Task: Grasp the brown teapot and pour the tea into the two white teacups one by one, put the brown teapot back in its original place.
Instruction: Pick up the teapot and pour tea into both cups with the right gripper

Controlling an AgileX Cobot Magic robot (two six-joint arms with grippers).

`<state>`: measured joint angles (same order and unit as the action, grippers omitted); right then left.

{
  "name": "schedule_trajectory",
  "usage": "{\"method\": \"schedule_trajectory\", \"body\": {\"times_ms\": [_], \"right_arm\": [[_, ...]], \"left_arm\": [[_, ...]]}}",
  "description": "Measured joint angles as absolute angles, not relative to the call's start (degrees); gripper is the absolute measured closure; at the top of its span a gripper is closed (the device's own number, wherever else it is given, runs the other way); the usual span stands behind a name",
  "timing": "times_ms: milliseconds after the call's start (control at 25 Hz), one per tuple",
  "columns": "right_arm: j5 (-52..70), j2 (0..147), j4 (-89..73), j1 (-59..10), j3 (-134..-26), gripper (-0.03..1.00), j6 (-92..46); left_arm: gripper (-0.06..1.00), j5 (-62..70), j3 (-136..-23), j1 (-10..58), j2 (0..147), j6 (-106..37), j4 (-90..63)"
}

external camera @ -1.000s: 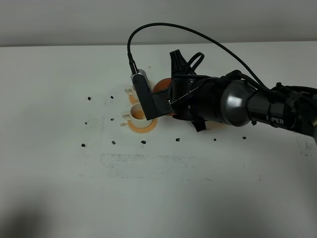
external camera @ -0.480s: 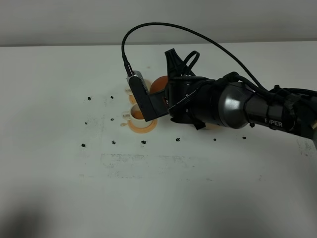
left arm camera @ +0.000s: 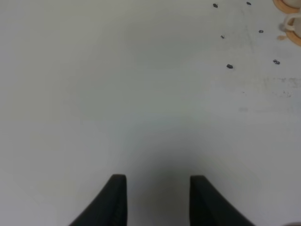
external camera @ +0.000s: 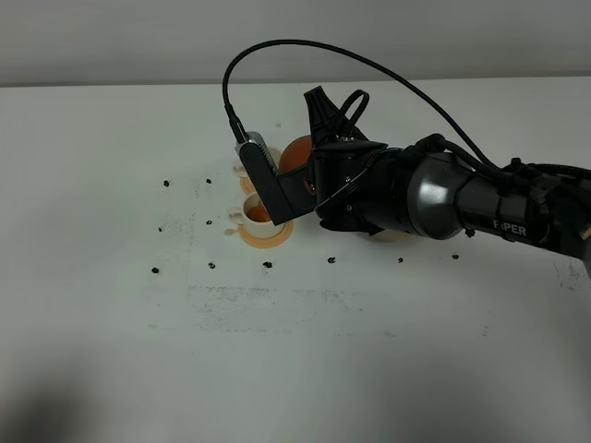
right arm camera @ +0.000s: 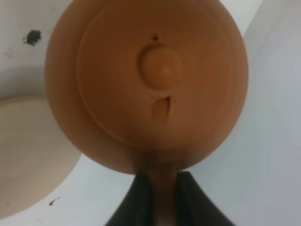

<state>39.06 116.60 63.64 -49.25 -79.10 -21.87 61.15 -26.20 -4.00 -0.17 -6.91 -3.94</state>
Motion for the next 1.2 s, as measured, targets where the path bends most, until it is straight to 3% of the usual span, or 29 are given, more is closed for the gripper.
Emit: {"method": "schedule_trajectory", "body": {"times_ms": [1200], "right_arm": [[39.1,116.6,65.6,-49.7,-79.1,0.84,-25.9]], "left_arm": [[0.6,61.1,-26.2,-4.0,-0.2,-6.9,-3.9]]}}
